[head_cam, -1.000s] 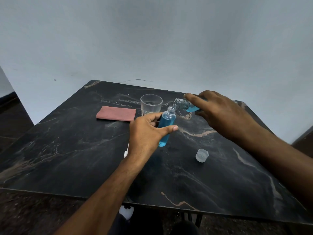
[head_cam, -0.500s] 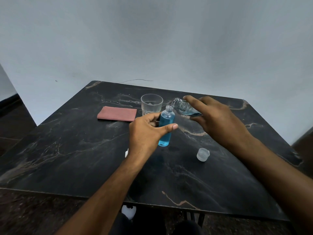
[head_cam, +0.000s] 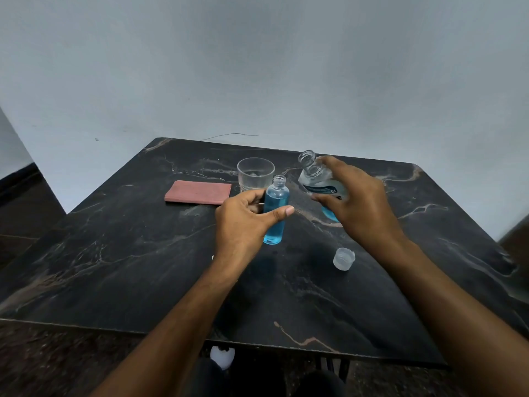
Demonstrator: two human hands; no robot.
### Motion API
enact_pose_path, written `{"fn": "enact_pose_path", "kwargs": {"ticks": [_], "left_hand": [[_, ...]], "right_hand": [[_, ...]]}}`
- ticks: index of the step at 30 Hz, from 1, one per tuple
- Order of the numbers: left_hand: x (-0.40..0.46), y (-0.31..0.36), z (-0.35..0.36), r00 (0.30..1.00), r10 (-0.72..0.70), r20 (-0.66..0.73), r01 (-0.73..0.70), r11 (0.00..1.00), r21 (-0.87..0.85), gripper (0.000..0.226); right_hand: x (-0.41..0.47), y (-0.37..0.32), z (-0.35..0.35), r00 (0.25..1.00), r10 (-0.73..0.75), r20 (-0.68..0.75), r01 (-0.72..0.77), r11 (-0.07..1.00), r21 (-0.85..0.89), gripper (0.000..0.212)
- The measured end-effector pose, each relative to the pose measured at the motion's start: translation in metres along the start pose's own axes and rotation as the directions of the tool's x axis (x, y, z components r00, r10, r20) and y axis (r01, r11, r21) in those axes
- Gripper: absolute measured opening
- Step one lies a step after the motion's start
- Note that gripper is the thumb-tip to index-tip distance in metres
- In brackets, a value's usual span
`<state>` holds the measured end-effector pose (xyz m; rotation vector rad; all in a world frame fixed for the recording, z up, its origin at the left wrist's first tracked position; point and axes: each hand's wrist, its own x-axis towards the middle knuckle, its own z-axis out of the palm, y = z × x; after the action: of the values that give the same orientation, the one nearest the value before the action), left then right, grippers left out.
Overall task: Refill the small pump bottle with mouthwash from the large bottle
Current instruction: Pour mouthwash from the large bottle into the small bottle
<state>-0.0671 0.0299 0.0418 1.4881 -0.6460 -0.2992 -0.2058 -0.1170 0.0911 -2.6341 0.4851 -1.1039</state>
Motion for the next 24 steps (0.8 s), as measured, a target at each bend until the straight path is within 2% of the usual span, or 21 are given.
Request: {"fn": "enact_pose_path", "kwargs": {"ticks": [3, 6, 10, 13, 17, 24], "left_hand": [[0.003, -0.007, -0.002, 1.000, -0.017, 0.006, 0.017, 1.000, 0.001, 0.056], [0.004, -0.014, -0.003, 0.999, -0.028, 0.022, 0.028, 1.000, -0.006, 0.050], [0.004, -0.021, -0.005, 0.999, -0.031, 0.042, 0.032, 0.999, -0.010, 0.042], [0.003, -0.022, -0.006, 0.998, -0.029, 0.054, 0.029, 1.000, -0.009, 0.035], [0.003, -0.023, -0.008, 0.998, -0.031, 0.055, 0.030, 0.999, 0.021, 0.037], [-0.001, -0.024, -0.012, 0.999, -0.037, 0.033, 0.034, 0.995, 0.096, 0.042]], "right_hand": [[-0.002, 0.005, 0.007, 0.996, 0.081, -0.032, -0.075, 0.983, 0.166, 0.067], [-0.005, 0.008, 0.014, 0.987, 0.161, -0.030, -0.150, 0.962, 0.230, 0.071], [-0.008, 0.013, 0.020, 0.972, 0.234, -0.038, -0.209, 0.921, 0.330, 0.066], [-0.010, 0.017, 0.024, 0.951, 0.308, -0.024, -0.278, 0.888, 0.366, 0.062], [-0.013, 0.021, 0.030, 0.917, 0.398, -0.040, -0.351, 0.849, 0.395, 0.062], [-0.014, 0.015, 0.032, 0.925, 0.380, 0.001, -0.353, 0.857, 0.375, 0.061]]}}
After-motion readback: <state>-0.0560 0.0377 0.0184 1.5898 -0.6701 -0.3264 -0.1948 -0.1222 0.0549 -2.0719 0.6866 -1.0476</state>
